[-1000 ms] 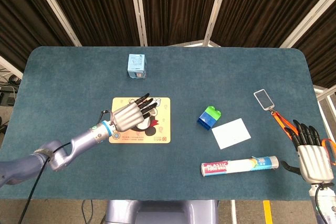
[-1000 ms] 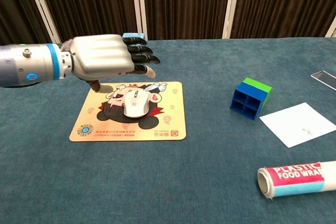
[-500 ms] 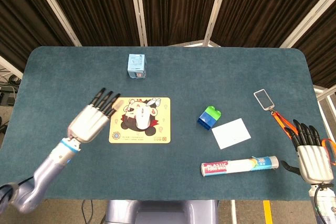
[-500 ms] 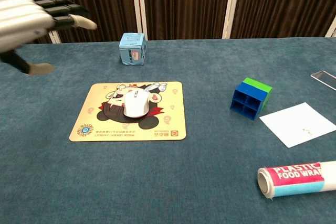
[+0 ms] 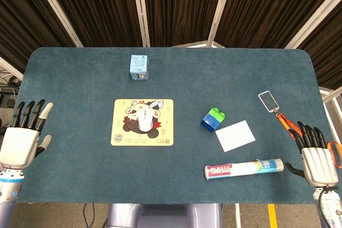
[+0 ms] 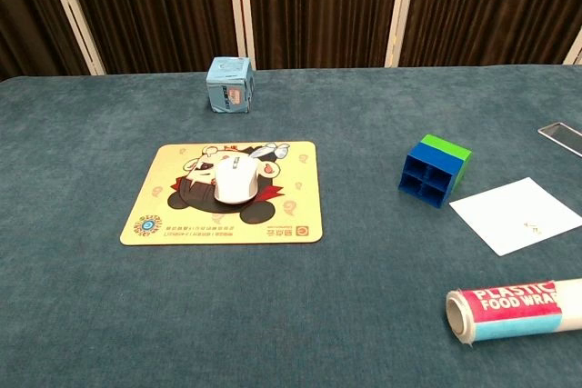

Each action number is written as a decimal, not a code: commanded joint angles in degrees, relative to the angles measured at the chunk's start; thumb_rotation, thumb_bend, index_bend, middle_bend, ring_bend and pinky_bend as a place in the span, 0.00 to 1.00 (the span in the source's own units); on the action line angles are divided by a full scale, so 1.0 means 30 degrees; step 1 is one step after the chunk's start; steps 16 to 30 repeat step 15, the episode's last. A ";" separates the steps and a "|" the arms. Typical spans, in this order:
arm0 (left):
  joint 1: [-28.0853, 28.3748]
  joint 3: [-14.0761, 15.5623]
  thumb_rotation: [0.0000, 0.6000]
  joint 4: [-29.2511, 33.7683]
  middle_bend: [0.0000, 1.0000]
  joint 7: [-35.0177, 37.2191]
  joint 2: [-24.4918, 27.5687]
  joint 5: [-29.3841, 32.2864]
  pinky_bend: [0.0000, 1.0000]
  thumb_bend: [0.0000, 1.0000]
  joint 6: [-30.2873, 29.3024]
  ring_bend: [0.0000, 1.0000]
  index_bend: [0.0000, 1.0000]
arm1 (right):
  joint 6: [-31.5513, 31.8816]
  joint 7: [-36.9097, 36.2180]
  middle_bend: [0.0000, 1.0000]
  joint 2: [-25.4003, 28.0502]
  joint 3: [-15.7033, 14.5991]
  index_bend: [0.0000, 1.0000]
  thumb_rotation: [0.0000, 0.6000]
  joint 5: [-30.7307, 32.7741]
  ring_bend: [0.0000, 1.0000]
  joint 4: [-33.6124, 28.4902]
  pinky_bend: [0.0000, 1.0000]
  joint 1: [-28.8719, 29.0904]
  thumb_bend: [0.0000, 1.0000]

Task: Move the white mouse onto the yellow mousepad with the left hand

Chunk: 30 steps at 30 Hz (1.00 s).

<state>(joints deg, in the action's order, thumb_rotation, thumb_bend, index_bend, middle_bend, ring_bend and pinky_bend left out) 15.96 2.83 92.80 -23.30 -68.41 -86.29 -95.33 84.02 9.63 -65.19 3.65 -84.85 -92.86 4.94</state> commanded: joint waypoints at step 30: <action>-0.2039 -0.0443 1.00 -0.1144 0.00 0.3471 -0.0207 0.1545 0.00 0.31 0.0759 0.00 0.01 | -0.0111 0.0012 0.00 -0.0097 0.0040 0.13 1.00 -0.0088 0.00 0.0078 0.00 0.0143 0.09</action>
